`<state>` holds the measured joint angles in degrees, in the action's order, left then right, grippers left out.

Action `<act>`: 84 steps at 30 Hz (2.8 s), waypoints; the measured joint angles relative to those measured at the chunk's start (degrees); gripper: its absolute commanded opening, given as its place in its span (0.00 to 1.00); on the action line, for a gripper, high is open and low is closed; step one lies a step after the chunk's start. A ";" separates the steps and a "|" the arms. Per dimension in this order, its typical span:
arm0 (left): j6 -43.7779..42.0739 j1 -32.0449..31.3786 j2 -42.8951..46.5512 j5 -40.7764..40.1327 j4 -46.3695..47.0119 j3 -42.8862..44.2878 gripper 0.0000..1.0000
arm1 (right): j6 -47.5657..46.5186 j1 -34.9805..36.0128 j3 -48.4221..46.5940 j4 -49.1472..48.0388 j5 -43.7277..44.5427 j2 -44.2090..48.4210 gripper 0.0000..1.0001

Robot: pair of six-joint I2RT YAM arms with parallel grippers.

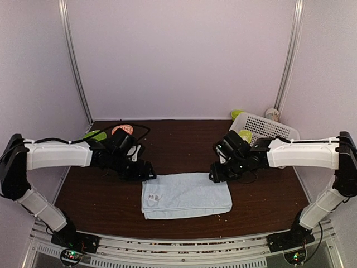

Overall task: Roll the towels
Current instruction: Move the towel to the center of the board, then adjust the towel at the center of the board.

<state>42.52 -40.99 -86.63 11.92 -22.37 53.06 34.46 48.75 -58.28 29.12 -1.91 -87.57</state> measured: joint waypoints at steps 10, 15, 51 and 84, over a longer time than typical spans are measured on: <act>7.13 0.00 26.12 -11.50 -7.91 -13.27 0.78 | -11.39 19.23 -21.88 0.59 0.04 -15.12 0.45; 12.04 0.00 34.73 -17.22 -12.48 -19.23 0.78 | -15.61 24.52 -31.71 3.13 0.66 -26.84 0.48; 18.12 0.02 45.13 -22.75 -18.01 -27.43 0.78 | -22.45 28.39 -54.07 15.61 12.15 -48.30 0.20; 17.77 0.98 15.50 -10.38 8.74 -22.88 0.74 | -21.09 28.37 -38.34 5.62 11.72 -35.06 0.00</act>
<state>60.29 -40.01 -71.13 1.54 -13.63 30.17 13.37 77.12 -96.62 34.74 9.80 -122.63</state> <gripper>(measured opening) 0.739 0.009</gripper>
